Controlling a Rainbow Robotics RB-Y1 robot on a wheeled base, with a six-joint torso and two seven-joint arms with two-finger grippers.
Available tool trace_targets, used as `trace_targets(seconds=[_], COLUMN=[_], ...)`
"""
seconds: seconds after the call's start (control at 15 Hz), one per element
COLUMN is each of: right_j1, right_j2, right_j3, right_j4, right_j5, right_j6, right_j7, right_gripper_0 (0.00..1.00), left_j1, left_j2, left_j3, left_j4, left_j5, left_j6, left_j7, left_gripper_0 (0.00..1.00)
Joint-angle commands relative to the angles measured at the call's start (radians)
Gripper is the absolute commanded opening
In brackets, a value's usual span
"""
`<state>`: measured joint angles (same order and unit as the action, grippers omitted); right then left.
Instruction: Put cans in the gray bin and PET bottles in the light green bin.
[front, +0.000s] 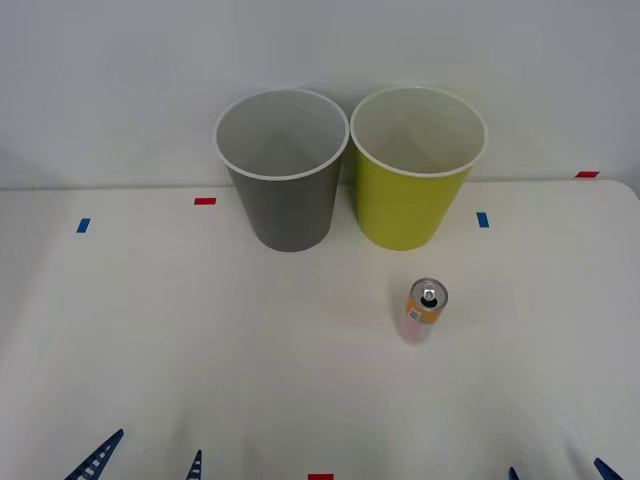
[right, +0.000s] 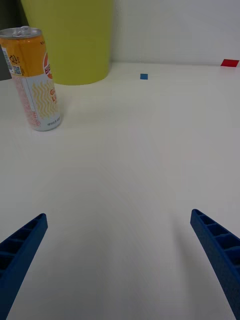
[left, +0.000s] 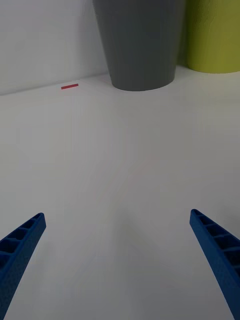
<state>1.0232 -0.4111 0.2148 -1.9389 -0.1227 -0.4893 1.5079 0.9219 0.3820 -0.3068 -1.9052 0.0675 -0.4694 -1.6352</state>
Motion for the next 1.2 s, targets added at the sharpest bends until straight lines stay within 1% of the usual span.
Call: trace_targets(seconds=[0.07,1.2], right_j1=[0.000,0.000], right_j2=[0.000,0.000], right_j3=[0.000,0.000], right_j4=[0.000,0.000], right_j5=[0.000,0.000], right_j6=[0.000,0.000], right_j7=[0.000,0.000], right_gripper_0=[1.00,1.00], left_j1=[0.000,0.000], left_j2=[0.000,0.000], left_j3=[0.000,0.000], left_j4=[0.000,0.000], left_j5=[0.000,0.000], left_j6=[0.000,0.000], left_j7=[0.000,0.000], left_gripper_0=[1.00,1.00])
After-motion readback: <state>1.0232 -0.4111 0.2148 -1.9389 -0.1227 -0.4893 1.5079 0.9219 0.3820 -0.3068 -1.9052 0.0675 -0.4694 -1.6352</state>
